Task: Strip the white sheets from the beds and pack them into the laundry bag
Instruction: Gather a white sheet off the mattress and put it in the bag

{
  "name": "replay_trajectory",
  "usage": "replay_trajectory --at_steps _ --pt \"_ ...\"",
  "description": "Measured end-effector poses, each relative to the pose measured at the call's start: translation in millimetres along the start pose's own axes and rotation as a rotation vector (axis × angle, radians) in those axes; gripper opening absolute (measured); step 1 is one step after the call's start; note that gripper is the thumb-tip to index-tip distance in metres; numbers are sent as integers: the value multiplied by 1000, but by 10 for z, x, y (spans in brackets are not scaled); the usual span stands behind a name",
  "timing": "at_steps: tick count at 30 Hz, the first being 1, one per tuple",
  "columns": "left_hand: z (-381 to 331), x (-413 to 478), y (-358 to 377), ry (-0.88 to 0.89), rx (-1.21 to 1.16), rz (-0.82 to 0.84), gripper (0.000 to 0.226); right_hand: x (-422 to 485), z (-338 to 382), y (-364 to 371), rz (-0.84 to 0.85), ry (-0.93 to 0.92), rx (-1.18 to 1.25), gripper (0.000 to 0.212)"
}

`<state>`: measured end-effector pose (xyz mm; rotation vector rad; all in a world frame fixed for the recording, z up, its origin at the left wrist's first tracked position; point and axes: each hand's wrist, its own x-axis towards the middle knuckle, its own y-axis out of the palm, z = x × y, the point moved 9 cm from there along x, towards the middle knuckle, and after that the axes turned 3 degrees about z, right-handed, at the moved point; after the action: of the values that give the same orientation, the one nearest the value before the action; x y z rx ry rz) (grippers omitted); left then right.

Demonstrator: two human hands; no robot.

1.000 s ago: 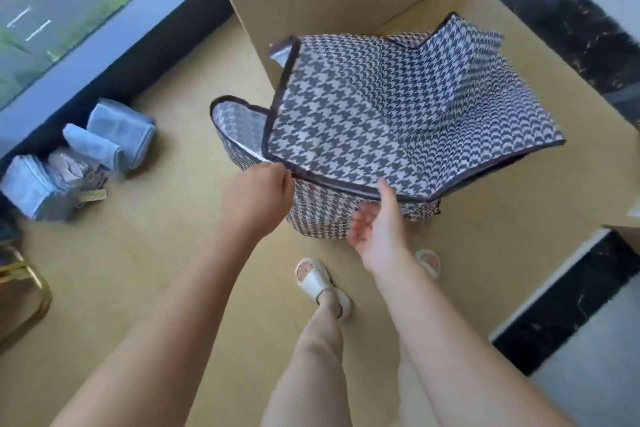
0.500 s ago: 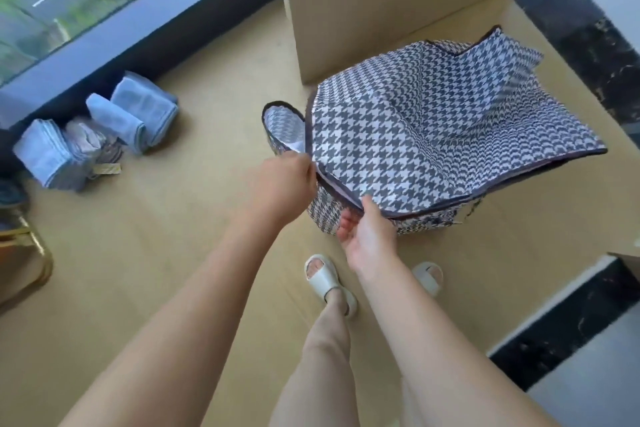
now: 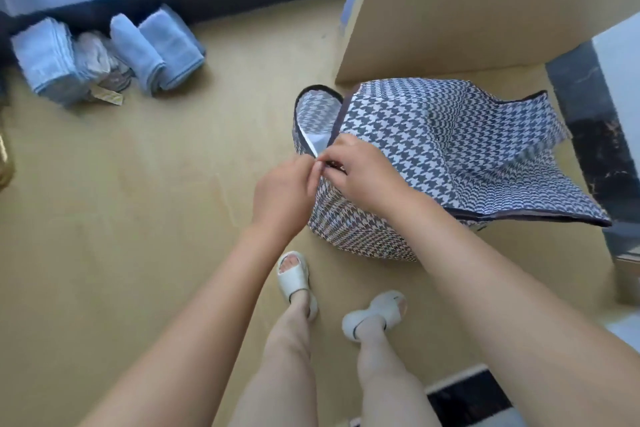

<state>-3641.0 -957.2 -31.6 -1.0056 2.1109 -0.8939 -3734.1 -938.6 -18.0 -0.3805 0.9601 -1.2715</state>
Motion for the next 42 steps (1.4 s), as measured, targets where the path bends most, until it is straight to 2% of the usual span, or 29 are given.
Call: replay_trajectory --at_steps 3,5,7,9,11,14,16,18,21,22,23,24,25,29,37,39,42 --pt "161 -68 85 -205 -478 -23 26 107 6 -47 -48 2 -58 17" --pt "239 -139 265 -380 -691 29 30 166 -68 -72 -82 70 31 13" --pt "217 -167 420 -461 -582 122 41 216 -163 -45 -53 147 146 9" --pt "179 -98 454 -481 -412 113 31 271 -176 14 44 143 174 10" --pt "145 21 432 -511 -367 64 20 336 -125 24 100 75 107 13" --pt "79 50 389 -492 -353 72 35 482 -85 -111 -8 -23 -64 13" --pt "90 -103 358 -462 -315 112 37 585 -218 -281 -151 44 -26 17" --pt "198 -354 378 -509 -304 161 31 658 -401 -428 -263 160 96 17" --pt "344 -578 306 -689 -224 133 22 704 -355 -320 -187 64 25 17" --pt "340 -540 251 -724 -173 112 26 677 -311 -263 -151 13 22 17" --pt "317 -451 218 -735 -121 107 43 636 -291 -227 -129 -16 32 16" --pt "271 -325 195 -724 -80 108 60 592 -303 -209 -118 -31 40 15" --pt "216 -167 174 -694 -27 102 67 554 -321 -211 -114 -47 43 15" --pt "-112 400 205 -433 190 136 33 499 -366 -301 -160 -84 41 15" --pt "-262 297 151 -138 363 331 29 520 -767 -507 -345 206 63 18" --pt "-367 309 202 -80 458 408 28 596 -653 -423 -245 93 -62 16" --pt "-375 197 282 -52 527 466 27 662 -469 -235 188 -183 -367 10"
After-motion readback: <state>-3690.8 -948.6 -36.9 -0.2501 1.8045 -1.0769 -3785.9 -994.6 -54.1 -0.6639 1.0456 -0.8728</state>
